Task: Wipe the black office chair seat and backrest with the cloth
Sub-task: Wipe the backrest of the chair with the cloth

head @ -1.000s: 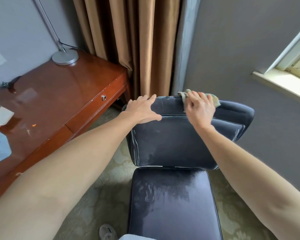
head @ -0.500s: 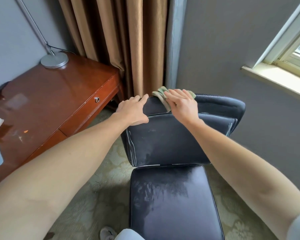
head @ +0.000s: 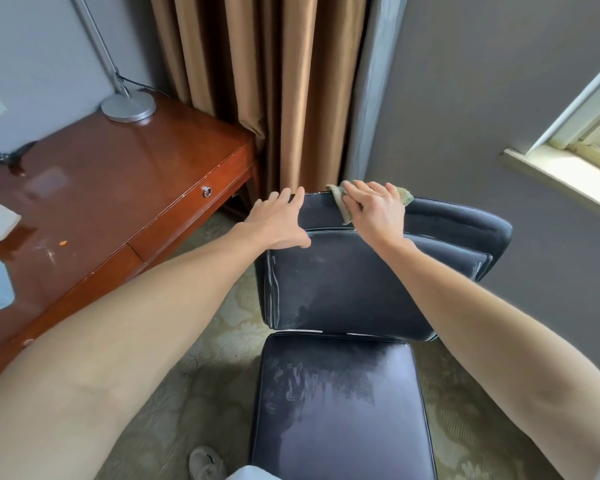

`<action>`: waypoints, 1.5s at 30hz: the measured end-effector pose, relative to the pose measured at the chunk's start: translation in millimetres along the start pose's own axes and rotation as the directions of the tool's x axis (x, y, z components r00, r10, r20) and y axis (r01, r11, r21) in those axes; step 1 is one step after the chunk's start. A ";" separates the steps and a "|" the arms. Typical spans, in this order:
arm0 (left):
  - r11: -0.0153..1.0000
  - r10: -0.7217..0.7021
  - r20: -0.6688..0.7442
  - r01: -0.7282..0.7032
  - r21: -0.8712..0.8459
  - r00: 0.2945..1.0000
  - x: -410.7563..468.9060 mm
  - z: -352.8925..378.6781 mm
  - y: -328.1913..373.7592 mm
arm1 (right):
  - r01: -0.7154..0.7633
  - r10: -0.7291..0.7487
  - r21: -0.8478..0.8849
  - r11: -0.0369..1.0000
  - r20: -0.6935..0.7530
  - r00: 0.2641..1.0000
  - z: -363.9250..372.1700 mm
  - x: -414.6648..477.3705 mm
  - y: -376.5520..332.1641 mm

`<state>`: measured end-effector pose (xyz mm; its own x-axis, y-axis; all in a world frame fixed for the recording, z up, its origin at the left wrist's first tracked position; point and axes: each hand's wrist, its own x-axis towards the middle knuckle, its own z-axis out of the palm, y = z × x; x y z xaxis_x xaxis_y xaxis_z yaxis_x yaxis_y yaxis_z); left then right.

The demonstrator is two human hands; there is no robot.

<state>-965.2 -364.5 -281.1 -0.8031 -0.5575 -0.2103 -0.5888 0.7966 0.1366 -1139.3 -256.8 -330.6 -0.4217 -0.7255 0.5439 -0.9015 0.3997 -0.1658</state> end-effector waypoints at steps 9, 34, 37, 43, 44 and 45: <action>0.998 0.029 -0.026 -0.027 0.061 0.999 -4.9 0.6 -8.7 | 0.085 -0.102 0.192 0.978 0.078 0.992 14.7 9.1 -51.7; 0.998 0.055 0.091 -0.058 0.029 0.994 -7.1 -8.4 -8.3 | -0.022 -0.059 0.216 0.976 0.362 0.930 -12.9 28.8 -47.3; 0.996 0.035 0.123 -0.025 -0.082 0.992 -4.0 -19.4 -10.9 | -0.126 -0.022 0.282 0.951 0.468 0.883 -30.5 32.9 -32.3; 0.986 0.132 -0.141 -0.144 -0.080 0.981 19.3 -21.8 31.0 | -0.053 0.019 0.084 0.995 0.359 0.933 -41.3 7.5 17.9; 0.984 0.153 -0.136 -0.164 -0.070 0.979 27.0 -19.0 40.7 | -0.044 0.020 0.064 0.997 0.330 0.944 -37.4 2.3 19.2; 0.984 0.160 -0.123 -0.169 -0.063 0.979 34.6 -15.5 49.3 | -0.051 0.032 0.054 0.997 0.295 0.955 -34.4 -2.7 19.2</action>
<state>-1023.5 -348.1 -266.6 -0.8920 -0.4472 -0.0652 -0.4495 0.8629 0.2310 -1152.1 -227.9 -307.0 -0.4606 -0.8453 0.2708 -0.8829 0.4051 -0.2374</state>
